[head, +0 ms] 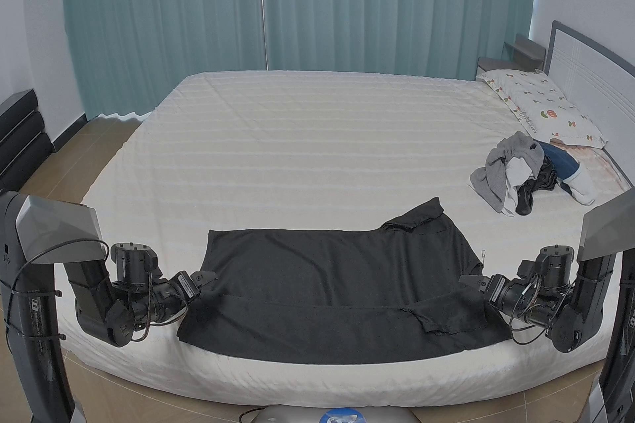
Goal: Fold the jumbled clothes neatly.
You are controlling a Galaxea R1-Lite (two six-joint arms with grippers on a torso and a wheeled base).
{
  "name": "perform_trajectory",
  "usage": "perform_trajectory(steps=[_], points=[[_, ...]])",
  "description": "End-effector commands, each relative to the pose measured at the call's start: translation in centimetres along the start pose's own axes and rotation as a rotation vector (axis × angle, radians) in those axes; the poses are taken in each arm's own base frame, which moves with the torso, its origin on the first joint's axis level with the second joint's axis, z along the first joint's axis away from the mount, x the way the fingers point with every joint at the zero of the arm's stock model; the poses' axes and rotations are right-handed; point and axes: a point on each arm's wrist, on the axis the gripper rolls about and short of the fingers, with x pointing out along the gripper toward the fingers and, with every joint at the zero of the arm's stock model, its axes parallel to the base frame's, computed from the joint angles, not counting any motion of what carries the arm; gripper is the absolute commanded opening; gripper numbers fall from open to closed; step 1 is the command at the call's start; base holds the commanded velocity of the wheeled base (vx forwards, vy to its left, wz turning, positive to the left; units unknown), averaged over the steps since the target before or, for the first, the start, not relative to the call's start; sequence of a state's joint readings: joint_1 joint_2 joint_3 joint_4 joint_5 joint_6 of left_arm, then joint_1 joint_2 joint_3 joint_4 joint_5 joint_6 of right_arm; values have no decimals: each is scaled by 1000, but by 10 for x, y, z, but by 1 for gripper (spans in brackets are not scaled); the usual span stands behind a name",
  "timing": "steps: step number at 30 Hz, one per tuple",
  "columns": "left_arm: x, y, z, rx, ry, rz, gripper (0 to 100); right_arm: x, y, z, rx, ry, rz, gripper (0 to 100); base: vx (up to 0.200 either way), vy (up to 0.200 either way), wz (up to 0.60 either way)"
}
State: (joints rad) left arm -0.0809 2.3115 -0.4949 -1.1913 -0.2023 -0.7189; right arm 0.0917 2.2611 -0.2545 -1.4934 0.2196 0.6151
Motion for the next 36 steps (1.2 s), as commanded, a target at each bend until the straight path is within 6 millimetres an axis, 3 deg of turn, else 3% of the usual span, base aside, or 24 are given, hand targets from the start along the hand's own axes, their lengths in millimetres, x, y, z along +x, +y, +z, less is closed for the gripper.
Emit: perform_trajectory(steps=[1, 8, 12, 23, 36], points=[[-5, 4, -9, -2, 62, -18, 100, -2, 9, -6, 10, 23, 21, 100, -200, 0, 0], [-4, 4, -8, -8, 71, -35, 100, 0, 13, -15, 9, 64, 27, 100, -200, 0, 0], [-4, 3, -7, -8, 67, -37, 100, 5, 13, -19, 17, 78, 28, 100, 0, 0, 0], [-2, 3, -6, -16, 63, -39, 100, 30, 22, -7, 223, 83, 23, 100, 0, 0, 0], [-1, 3, -7, -15, 63, -39, 100, 58, 31, -15, 267, 75, -40, 100, 0, 0, 0]])
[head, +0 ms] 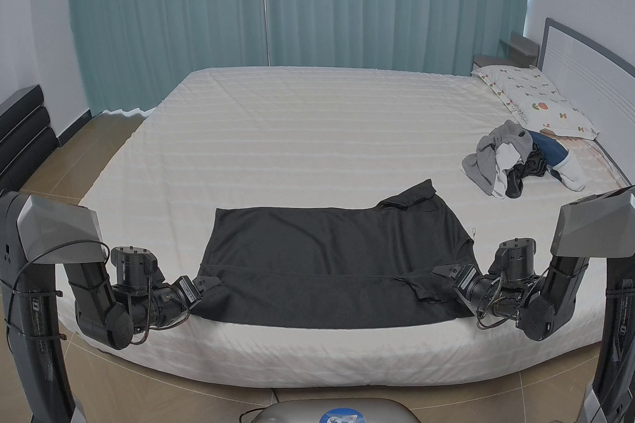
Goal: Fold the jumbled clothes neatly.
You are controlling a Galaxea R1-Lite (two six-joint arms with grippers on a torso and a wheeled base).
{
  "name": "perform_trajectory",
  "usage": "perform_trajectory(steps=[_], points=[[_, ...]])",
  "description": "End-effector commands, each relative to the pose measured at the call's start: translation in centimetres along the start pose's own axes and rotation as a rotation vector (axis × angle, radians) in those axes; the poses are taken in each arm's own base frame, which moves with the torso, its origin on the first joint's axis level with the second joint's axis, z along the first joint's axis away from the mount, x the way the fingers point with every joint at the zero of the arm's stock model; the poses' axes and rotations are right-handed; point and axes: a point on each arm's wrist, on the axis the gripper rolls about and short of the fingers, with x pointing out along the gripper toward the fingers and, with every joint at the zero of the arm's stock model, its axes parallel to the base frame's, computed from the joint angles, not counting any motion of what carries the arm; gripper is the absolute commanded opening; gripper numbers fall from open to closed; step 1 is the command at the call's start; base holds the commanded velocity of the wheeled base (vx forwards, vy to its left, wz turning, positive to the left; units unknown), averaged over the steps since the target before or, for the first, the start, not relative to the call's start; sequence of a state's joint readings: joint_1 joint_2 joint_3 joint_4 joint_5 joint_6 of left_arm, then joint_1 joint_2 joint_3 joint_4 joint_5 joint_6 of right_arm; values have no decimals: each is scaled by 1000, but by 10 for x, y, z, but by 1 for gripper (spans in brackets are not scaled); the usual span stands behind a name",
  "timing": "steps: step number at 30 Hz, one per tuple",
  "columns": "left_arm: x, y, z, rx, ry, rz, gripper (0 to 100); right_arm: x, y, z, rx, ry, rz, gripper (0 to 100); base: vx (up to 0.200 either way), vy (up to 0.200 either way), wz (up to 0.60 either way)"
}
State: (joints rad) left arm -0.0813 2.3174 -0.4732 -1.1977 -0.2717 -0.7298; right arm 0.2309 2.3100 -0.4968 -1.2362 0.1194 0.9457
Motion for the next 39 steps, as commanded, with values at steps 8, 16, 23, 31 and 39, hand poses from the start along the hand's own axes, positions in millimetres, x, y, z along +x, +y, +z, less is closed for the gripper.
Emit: perform_trajectory(steps=[8, 16, 23, 31, 39], points=[[1, 0, -1, 1, 2, 2, 100, 13, -1, -11, -17, -14, -47, 100, 0, 0, 0], [1, 1, -1, 4, 3, 3, 100, 20, 0, -13, -20, -26, -64, 100, 0, 0, 0], [1, 1, -1, 6, 3, 3, 100, 5, 13, -5, -12, -50, -41, 100, 0, 0, 0], [1, 1, -1, 7, 4, 4, 100, 6, 11, -12, 20, -3, -94, 100, 0, 0, 0], [1, 1, -1, 8, 4, 4, 100, 12, 8, -18, 14, 18, -110, 100, 0, 0, 0]])
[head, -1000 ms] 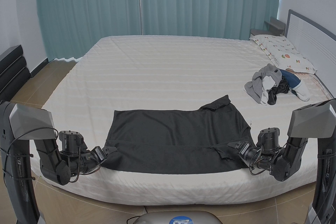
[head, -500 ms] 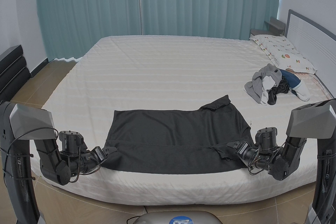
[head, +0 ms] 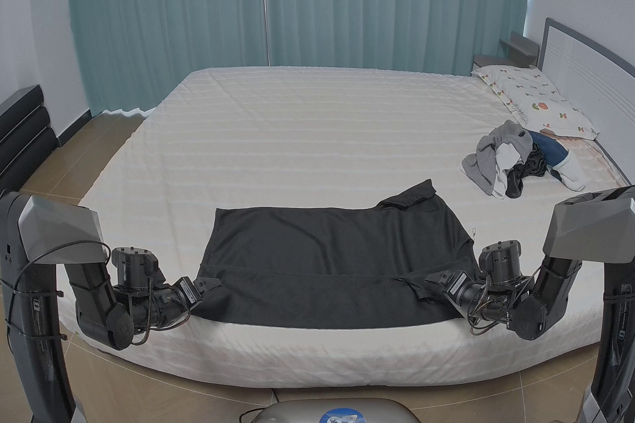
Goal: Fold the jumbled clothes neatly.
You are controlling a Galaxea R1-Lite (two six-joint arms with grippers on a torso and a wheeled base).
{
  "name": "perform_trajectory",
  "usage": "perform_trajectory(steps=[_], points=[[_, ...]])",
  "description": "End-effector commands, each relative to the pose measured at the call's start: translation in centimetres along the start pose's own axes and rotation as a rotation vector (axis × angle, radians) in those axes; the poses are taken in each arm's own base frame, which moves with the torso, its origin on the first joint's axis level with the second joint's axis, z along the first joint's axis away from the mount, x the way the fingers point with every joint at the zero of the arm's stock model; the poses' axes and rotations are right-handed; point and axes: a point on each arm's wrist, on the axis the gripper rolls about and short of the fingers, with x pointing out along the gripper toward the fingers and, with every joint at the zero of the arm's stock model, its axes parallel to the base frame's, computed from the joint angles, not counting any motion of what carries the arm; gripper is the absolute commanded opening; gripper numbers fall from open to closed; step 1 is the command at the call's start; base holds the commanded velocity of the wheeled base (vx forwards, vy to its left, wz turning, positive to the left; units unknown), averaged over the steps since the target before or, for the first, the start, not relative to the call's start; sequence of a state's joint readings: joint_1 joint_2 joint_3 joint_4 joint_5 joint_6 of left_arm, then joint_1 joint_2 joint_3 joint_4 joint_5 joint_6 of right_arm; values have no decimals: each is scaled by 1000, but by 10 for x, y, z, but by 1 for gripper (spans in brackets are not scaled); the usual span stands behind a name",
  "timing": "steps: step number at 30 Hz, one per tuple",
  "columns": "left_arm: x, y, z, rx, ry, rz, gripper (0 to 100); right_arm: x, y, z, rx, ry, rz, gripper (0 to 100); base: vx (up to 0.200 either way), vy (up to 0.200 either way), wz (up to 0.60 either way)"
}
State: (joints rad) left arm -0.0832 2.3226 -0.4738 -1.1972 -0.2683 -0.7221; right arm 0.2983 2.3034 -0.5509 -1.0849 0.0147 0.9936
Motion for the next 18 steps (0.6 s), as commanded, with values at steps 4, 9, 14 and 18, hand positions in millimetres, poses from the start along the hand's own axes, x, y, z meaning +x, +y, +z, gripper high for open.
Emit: perform_trajectory(steps=[4, 9, 14, 18], points=[[0, 0, 0, 0, 1, 0, 100, 9, -2, 0, 3, -2, -4, 100, 0, 0, 0], [0, 0, 0, 0, 1, 0, 100, 12, -2, 0, 5, 5, -15, 0, 0, 0, 0], [0, 0, 0, 2, 1, 0, 100, 13, -1, -1, -1, -24, -39, 0, 0, 0, 0], [0, 0, 0, 2, 1, 0, 100, 8, 4, 0, -4, -27, -24, 0, 0, 0, 0]])
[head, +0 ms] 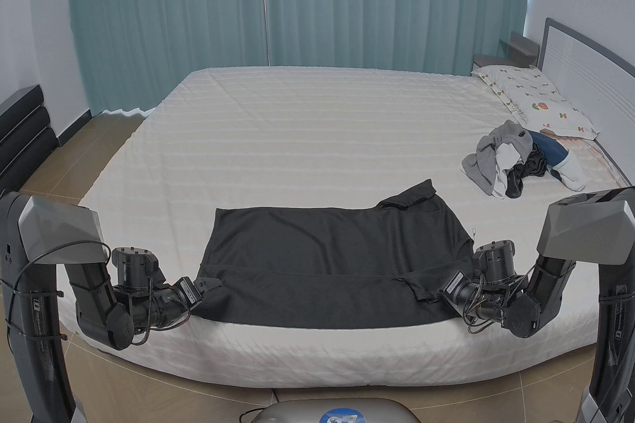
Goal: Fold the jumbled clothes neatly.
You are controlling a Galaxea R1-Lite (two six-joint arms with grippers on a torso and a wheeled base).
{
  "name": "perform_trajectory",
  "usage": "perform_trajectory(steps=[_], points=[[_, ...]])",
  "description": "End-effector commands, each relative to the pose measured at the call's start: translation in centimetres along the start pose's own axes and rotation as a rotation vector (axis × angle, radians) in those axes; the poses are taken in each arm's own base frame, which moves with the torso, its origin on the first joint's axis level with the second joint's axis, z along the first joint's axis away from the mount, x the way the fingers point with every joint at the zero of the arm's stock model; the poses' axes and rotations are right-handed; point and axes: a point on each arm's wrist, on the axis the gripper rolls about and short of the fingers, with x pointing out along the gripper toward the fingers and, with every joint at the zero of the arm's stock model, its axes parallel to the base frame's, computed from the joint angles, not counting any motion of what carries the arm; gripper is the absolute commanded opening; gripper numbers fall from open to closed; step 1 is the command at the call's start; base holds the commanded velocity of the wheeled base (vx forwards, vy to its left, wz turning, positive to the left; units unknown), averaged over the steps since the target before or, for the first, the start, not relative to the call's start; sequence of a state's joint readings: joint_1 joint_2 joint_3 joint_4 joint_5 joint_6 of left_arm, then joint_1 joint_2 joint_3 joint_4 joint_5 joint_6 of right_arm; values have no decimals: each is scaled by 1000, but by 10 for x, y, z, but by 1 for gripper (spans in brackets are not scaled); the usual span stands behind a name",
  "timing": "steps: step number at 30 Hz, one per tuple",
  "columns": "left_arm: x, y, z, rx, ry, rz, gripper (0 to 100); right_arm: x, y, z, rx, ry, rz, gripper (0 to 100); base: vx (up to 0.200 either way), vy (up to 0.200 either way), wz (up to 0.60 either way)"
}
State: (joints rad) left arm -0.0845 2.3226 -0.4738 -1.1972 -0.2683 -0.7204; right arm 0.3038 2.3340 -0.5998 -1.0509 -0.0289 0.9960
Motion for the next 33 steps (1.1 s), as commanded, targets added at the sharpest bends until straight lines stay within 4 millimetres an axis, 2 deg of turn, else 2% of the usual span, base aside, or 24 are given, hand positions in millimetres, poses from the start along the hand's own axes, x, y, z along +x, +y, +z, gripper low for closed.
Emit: perform_trajectory(steps=[1, 14, 28, 29, 33], points=[[0, 0, 0, -1, 0, 0, 100, -6, 4, 1, -3, -5, 14, 0, 0, 0, 0], [0, 0, 0, -1, 0, 0, 100, -29, 8, -4, -28, 11, 20, 0, 0, 0, 0], [0, 1, 0, 0, 0, 2, 100, -34, -4, -12, -138, 53, -41, 0, 0, 0, 0], [0, 0, 0, 1, 0, 0, 100, -34, -4, -13, -141, 56, -41, 100, 0, 0, 0], [0, 1, 0, 0, 0, 2, 100, -31, -7, -13, -146, 60, -51, 100, 0, 0, 0]])
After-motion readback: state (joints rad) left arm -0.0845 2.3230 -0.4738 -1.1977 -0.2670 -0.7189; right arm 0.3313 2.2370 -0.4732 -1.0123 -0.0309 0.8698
